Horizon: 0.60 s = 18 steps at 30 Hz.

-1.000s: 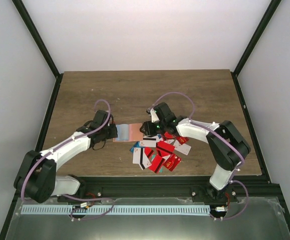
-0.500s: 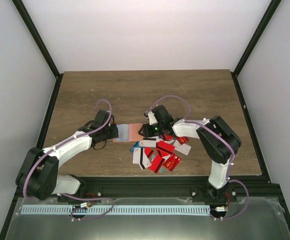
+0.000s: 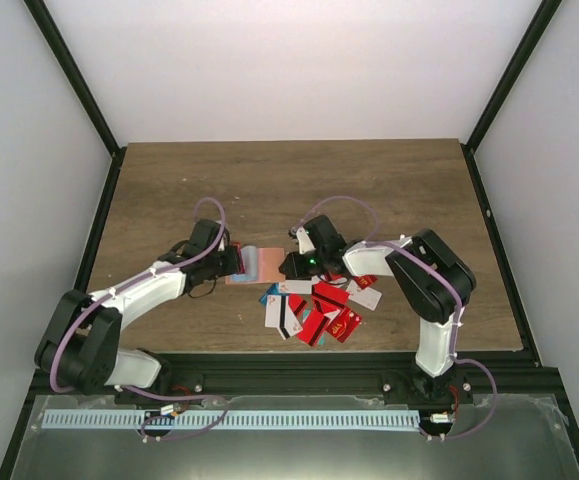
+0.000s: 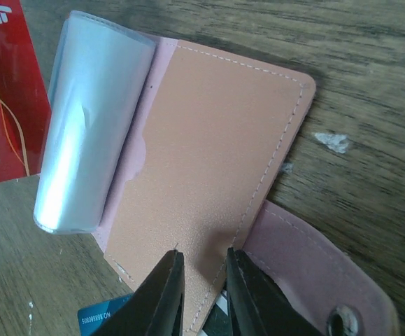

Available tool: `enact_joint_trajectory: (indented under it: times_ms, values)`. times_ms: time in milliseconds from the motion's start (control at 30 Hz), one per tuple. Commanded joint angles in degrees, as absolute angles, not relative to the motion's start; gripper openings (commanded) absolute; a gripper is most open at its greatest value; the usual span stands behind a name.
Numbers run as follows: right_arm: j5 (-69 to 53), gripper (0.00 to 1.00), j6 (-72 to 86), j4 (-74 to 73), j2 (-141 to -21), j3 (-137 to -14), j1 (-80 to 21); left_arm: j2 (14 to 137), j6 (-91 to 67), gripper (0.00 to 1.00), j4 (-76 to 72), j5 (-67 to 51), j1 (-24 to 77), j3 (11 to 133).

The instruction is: Put the credit cards into the card holder

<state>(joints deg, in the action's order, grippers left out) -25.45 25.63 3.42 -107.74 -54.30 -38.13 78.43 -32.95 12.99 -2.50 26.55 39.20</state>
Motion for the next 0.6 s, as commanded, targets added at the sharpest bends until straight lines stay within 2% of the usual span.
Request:
enact_joint_trajectory:
  times_ms: [0, 567]
  values:
    - [-25.26, 0.19, 26.12, 4.37, -108.87, -53.24, -38.33, 78.79, -33.86, 0.04, 7.81, -7.53, 26.54, 38.94]
    - [-22.54, 0.19, 27.71, 3.98, -101.68, -53.04, -38.33, 86.28, -34.04, 0.04, 2.11, -12.3, 29.97, 43.09]
